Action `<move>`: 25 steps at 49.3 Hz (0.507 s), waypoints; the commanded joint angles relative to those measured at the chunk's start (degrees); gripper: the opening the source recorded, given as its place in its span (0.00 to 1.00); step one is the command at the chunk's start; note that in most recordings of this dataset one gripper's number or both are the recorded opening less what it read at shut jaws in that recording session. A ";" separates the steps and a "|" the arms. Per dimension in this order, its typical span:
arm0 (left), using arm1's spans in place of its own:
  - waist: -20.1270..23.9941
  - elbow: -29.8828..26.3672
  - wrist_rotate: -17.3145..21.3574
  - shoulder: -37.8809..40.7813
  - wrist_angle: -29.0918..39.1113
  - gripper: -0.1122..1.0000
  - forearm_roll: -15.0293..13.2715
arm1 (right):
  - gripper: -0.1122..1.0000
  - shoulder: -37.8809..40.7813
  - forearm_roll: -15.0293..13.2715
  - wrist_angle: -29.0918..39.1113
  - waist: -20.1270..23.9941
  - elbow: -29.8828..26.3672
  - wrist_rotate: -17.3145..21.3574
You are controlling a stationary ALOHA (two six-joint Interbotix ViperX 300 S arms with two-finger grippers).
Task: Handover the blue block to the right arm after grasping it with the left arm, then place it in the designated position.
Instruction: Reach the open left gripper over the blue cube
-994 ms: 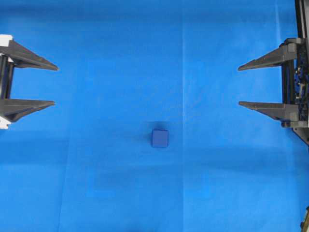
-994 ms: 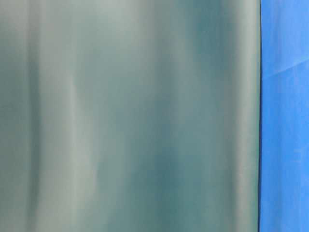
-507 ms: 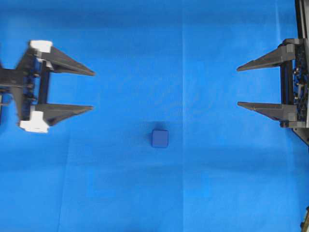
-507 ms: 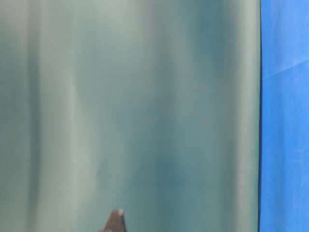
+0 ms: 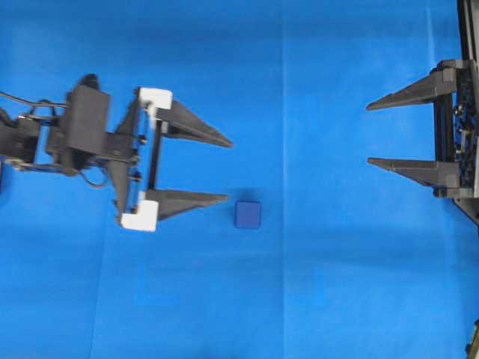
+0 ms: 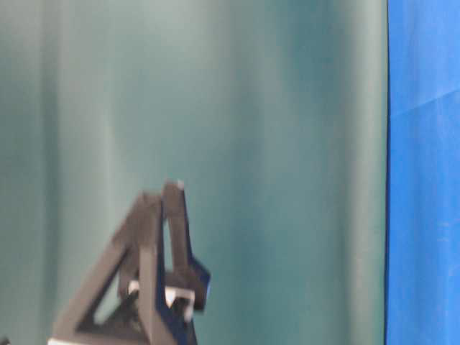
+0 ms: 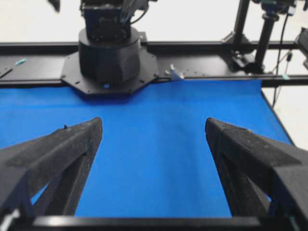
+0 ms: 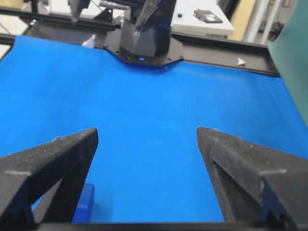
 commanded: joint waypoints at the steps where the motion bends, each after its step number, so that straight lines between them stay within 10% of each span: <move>1: -0.18 -4.13 0.09 1.85 0.70 0.92 0.09 | 0.97 0.35 0.18 -0.70 -0.26 -1.05 0.09; 25: -0.79 -12.83 0.09 8.79 5.19 0.92 0.09 | 0.97 0.79 0.18 -0.62 -0.70 -0.97 0.09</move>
